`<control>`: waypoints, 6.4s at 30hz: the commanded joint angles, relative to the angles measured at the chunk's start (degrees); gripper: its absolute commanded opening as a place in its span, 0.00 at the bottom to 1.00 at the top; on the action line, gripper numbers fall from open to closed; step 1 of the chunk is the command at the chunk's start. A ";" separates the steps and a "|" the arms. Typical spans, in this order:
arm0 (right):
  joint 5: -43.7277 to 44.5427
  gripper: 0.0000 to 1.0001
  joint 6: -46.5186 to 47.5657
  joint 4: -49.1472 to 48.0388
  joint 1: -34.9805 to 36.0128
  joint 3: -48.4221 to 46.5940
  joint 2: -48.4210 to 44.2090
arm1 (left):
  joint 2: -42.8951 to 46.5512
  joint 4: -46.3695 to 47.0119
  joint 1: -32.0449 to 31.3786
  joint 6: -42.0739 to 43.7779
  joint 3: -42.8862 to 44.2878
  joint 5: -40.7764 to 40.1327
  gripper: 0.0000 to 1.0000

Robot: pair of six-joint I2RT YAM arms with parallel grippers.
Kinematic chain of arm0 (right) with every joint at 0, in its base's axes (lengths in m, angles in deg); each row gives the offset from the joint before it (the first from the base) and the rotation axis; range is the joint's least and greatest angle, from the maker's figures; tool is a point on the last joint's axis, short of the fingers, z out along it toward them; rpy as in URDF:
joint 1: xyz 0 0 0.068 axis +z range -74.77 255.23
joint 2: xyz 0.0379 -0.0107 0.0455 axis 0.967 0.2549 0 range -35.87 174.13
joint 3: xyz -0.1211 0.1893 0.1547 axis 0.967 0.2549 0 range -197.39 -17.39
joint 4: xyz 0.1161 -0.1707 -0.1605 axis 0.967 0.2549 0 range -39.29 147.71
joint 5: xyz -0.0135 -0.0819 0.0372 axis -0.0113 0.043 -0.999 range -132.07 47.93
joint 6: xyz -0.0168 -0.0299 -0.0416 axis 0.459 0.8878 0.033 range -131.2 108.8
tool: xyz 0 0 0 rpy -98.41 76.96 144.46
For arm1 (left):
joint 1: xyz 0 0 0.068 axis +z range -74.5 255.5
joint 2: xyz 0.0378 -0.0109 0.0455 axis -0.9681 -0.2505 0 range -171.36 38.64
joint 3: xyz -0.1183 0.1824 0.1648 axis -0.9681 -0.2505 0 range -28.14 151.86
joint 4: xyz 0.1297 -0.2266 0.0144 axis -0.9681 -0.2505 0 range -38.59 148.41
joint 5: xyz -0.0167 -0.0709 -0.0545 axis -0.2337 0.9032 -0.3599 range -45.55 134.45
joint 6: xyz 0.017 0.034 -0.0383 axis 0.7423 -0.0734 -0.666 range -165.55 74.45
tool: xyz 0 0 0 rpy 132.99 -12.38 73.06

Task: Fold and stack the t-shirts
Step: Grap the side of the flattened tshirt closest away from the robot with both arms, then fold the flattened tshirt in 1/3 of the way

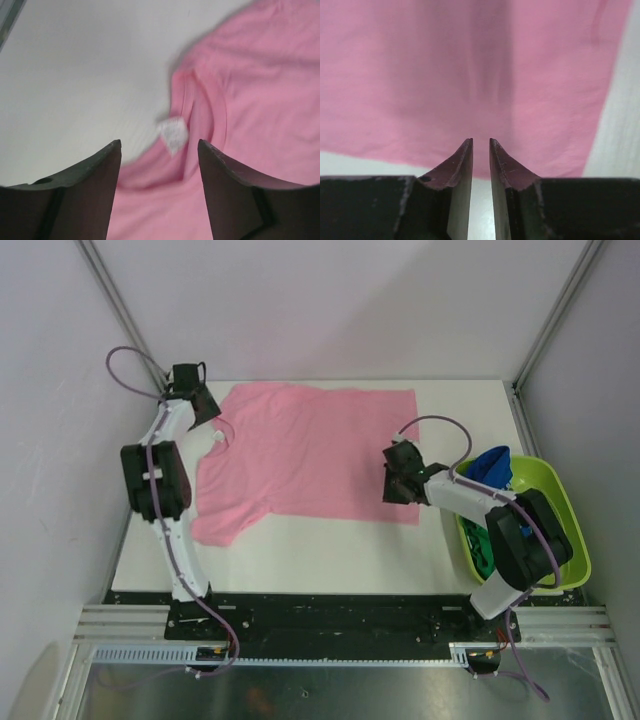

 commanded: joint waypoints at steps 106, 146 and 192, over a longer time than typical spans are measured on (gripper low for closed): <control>14.20 0.34 -15.58 -2.81 0.07 20.09 -16.42 | 64.44 -5.58 -5.15 -14.66 -62.87 4.48 0.00; 13.72 0.00 -13.46 8.51 0.47 16.24 -24.23 | 72.90 -14.67 -9.12 -16.17 -58.73 -3.01 0.00; 12.29 0.00 -5.81 0.72 -11.72 -4.76 2.06 | 31.29 0.65 -13.58 -12.21 -26.45 -5.17 0.00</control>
